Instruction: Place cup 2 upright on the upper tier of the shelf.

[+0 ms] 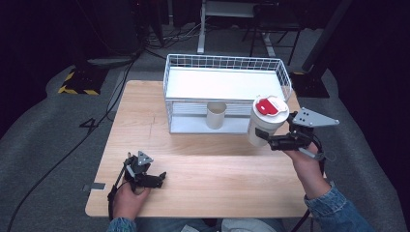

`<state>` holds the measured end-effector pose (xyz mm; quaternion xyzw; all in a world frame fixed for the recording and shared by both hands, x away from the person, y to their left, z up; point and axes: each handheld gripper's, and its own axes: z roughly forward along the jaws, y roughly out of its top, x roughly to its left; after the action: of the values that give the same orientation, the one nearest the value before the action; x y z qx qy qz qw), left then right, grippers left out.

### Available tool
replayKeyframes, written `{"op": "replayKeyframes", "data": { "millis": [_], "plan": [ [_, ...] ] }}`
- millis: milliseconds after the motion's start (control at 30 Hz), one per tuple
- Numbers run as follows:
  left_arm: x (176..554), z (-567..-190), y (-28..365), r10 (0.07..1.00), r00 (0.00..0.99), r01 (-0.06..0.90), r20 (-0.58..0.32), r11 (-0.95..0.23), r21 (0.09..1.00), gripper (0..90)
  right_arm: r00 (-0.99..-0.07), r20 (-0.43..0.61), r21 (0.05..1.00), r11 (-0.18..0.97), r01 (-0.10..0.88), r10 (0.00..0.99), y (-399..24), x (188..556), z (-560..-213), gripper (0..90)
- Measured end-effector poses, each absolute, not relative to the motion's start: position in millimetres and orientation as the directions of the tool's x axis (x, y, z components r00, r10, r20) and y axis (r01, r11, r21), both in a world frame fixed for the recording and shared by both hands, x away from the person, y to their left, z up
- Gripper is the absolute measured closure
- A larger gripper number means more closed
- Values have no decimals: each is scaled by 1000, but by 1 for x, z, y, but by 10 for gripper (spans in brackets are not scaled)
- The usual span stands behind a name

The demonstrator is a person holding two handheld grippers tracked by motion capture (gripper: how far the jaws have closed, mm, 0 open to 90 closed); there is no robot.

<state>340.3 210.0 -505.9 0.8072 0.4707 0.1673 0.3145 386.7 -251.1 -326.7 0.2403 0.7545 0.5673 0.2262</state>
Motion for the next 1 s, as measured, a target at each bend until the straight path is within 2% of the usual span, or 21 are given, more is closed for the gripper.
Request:
{"op": "replayKeyframes", "data": {
  "millis": [1000],
  "plan": [
    [342, -506, 210, 867, 497, 657, -30, -353, 666, 3, -754, -100, 971, 230, 69, 649, -201, 442, -268, 137]
  ]
}}
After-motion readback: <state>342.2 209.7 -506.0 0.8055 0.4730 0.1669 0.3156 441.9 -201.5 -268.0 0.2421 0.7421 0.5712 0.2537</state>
